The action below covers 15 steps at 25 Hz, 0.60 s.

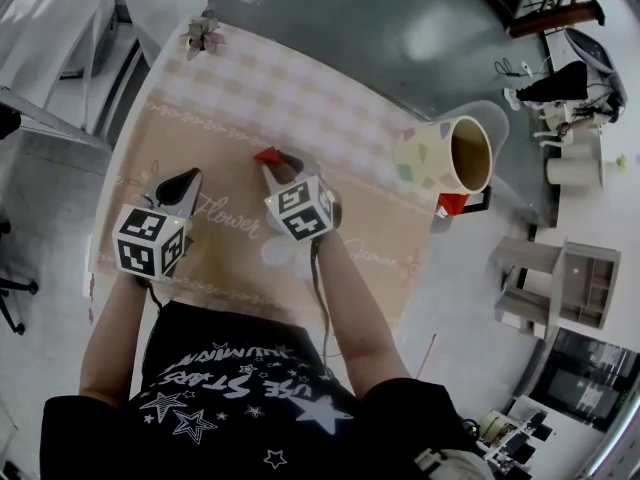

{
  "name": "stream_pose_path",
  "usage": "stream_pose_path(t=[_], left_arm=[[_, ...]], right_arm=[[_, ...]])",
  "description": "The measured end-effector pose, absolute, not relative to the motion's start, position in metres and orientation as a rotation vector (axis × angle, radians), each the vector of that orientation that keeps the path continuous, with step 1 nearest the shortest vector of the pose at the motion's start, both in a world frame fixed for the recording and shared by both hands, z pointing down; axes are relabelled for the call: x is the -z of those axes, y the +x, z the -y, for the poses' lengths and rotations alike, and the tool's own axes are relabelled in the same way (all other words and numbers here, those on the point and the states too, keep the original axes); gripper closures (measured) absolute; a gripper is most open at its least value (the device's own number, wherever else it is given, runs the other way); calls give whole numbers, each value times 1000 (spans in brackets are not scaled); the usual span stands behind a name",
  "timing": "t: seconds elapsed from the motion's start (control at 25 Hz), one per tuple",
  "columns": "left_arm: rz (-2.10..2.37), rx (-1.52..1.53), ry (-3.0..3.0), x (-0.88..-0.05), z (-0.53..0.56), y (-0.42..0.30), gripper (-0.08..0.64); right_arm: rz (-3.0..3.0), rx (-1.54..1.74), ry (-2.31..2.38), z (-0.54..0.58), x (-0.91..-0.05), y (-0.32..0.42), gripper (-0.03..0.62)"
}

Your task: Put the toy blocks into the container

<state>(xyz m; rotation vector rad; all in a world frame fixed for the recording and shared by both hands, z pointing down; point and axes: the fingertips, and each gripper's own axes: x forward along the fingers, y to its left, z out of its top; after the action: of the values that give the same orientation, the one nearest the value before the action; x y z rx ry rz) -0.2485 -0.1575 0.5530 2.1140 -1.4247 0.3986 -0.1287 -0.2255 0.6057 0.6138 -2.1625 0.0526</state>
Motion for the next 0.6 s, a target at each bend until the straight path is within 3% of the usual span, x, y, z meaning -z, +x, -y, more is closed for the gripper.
stream_pose_path(t=[0.6], left_arm=[[1456, -378, 2137, -530, 162, -242, 549]], right_arm=[[2233, -34, 755, 234, -553, -111, 489]])
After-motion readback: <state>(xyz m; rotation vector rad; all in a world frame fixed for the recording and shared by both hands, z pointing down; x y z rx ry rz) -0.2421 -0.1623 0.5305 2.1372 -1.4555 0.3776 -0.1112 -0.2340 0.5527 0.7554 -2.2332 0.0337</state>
